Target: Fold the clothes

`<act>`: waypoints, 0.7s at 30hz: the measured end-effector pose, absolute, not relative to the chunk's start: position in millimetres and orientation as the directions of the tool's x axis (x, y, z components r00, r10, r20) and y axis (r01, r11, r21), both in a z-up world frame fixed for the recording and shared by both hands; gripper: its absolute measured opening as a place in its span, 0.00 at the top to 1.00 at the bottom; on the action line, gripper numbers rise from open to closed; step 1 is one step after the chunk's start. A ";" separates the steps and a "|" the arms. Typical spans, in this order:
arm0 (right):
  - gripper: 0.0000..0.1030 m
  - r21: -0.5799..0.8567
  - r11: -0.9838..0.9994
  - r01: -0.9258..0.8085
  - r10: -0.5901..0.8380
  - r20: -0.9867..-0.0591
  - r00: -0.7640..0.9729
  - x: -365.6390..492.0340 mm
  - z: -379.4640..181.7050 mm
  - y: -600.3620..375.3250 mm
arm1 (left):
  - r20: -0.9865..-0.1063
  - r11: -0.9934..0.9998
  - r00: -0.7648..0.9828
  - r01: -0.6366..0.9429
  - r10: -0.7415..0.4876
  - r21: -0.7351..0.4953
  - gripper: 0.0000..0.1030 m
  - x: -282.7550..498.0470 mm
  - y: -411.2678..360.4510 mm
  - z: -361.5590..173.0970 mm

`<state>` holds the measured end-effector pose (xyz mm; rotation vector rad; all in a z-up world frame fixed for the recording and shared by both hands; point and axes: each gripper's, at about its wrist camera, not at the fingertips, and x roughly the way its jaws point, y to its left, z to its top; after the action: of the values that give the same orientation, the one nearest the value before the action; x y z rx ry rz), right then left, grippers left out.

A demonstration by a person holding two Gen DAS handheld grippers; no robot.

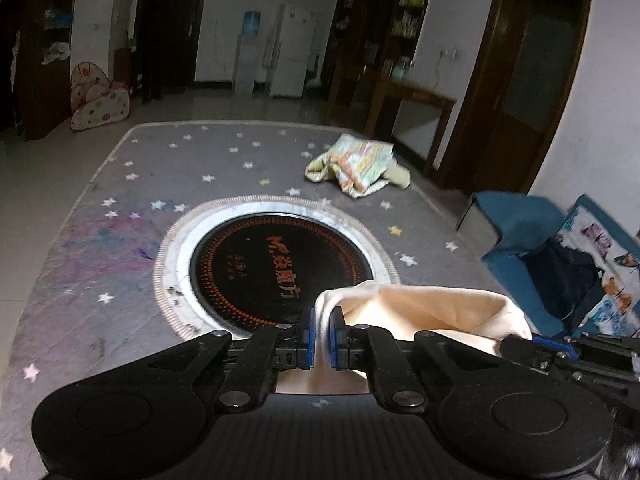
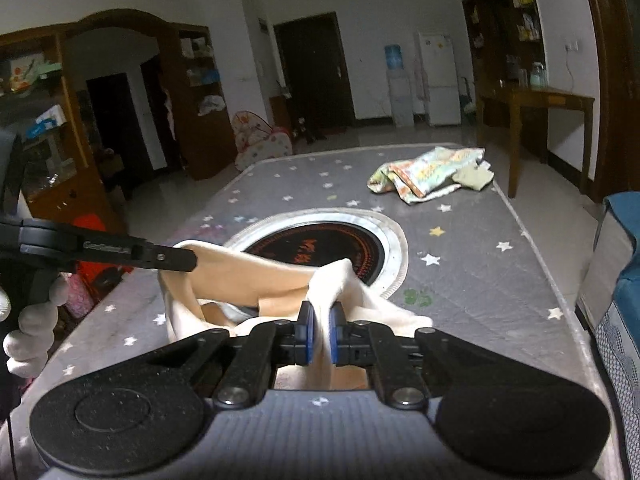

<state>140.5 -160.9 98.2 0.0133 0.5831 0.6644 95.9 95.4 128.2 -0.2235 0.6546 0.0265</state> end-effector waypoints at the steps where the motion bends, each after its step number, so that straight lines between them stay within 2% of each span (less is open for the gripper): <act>1: 0.94 0.189 0.788 -0.585 0.590 -0.500 0.634 132.3 102.4 -165.7 | -0.598 0.974 0.800 -0.093 -0.049 -0.204 0.93 85.1 97.4 130.6; 10: 0.94 0.146 0.741 -0.656 0.624 -0.511 0.591 61.6 124.5 -199.5 | -0.569 0.962 0.817 -0.076 -0.091 -0.263 0.93 -19.2 118.0 133.5; 16: 0.94 0.125 0.714 -0.689 0.607 -0.601 0.520 19.3 118.6 -218.9 | -0.625 0.965 0.772 -0.067 -0.111 -0.254 0.93 -75.5 121.3 110.8; 21: 0.91 0.106 0.675 -0.730 0.570 -0.703 0.425 -11.2 101.1 -225.0 | -0.694 0.960 0.696 -0.025 -0.184 -0.280 0.93 -106.6 121.5 86.1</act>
<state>-11.2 -225.0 101.1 -0.2289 0.7828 0.8217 -106.6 121.5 86.1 -0.2790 0.7992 -0.0900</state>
